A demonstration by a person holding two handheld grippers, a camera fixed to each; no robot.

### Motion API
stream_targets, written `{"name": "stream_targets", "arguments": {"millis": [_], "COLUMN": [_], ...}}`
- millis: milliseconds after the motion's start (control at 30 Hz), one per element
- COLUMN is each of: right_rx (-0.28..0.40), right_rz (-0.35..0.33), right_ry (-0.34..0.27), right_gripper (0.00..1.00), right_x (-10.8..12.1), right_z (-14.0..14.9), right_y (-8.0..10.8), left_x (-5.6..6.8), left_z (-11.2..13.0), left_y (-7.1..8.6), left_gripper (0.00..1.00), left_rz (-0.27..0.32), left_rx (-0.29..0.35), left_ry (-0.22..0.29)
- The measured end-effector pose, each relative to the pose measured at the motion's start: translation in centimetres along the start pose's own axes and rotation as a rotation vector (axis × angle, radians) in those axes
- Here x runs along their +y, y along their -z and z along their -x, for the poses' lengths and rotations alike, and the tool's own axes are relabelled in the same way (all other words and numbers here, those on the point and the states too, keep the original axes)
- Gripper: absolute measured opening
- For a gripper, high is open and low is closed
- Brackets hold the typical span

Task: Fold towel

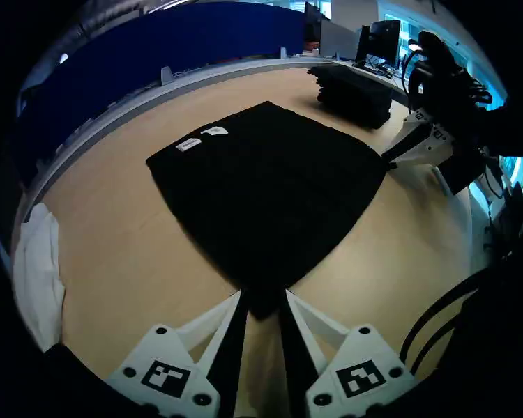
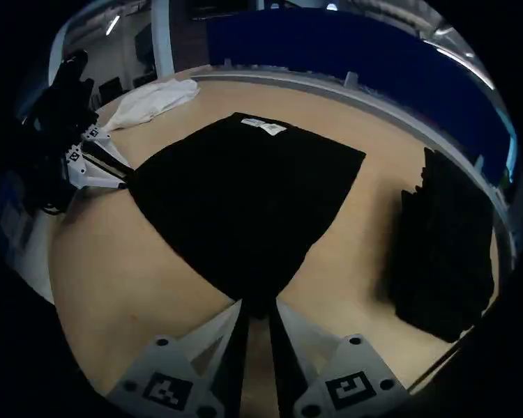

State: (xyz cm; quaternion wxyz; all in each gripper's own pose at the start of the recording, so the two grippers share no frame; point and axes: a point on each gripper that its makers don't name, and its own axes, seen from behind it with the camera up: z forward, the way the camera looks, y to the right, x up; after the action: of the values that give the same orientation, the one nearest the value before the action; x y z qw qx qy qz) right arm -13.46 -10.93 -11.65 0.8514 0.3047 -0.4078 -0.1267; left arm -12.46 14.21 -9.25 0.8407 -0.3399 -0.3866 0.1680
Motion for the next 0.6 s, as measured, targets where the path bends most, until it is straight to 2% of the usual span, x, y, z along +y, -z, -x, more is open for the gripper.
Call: {"name": "stream_targets", "arguments": {"millis": [133, 400, 600], "right_rx": [0.003, 0.023, 0.043], "right_rz": [-0.004, 0.007, 0.013], "right_ry": [0.001, -0.018, -0.034], "right_gripper": [0.16, 0.15, 0.15], "right_x": [-0.3, -0.2, 0.1], "right_z": [-0.3, -1.2, -2.2], "right_y": [0.1, 0.6, 1.5], "left_x": [-0.2, 0.2, 0.5], "left_z": [-0.5, -0.7, -1.3], "left_y": [-0.1, 0.2, 1.0], "left_gripper": [0.10, 0.08, 0.07], "left_rz": [-0.019, -0.018, -0.006], "left_rx": [0.014, 0.009, 0.020], "left_ry": [-0.002, -0.014, 0.033]}}
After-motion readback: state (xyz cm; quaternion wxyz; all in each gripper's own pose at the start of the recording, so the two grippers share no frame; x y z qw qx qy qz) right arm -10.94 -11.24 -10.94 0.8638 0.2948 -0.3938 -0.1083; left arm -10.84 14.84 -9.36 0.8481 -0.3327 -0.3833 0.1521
